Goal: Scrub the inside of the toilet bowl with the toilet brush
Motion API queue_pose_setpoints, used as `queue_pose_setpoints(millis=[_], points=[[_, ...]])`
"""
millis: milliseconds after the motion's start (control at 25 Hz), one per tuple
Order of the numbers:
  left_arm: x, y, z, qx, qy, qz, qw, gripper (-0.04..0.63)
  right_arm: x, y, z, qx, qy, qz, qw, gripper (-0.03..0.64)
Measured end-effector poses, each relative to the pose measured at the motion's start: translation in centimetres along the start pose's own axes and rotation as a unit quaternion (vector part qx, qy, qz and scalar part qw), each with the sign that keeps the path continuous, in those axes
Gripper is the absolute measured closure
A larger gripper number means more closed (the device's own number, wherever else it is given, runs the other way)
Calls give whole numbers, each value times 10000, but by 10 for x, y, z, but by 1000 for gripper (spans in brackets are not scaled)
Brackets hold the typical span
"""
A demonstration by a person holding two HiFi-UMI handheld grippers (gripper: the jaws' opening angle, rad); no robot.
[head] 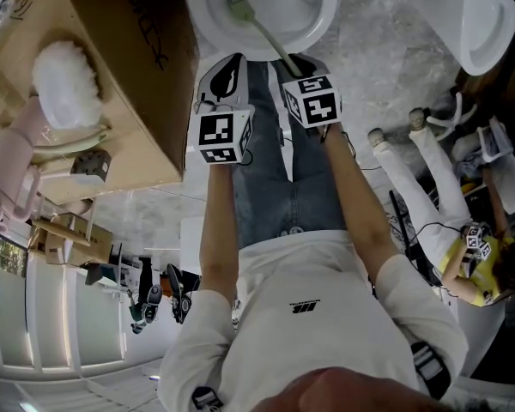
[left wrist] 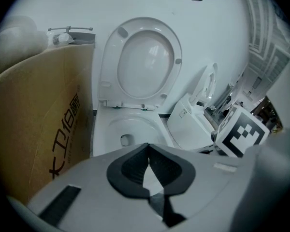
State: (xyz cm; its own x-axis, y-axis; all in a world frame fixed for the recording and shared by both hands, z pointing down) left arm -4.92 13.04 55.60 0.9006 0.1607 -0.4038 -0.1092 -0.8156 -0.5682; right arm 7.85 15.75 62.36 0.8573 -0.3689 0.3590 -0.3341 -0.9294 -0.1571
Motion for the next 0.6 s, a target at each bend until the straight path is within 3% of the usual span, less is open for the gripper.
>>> queue_pose_setpoints(millis=[320, 600], points=[[-3, -1, 0, -2, -5, 43, 10000, 584, -7, 0, -11, 191, 195, -1105, 9935, 537], [-9, 1, -1, -18, 31, 61, 10000, 584, -13, 8, -22, 313, 282, -1597, 9863, 537]])
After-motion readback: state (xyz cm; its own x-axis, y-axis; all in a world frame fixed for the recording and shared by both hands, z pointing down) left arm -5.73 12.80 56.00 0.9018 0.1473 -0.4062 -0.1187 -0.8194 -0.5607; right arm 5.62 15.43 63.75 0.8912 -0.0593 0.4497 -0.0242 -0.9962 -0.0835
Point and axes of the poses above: the fingertips, and each gripper's own axes: z backward along the fingers, x to its right, y out of its top, the point moved 4 cm from there along z, backward along the fingers, and after that the axes turned 2 degrees about x, right-handed, at the moved point
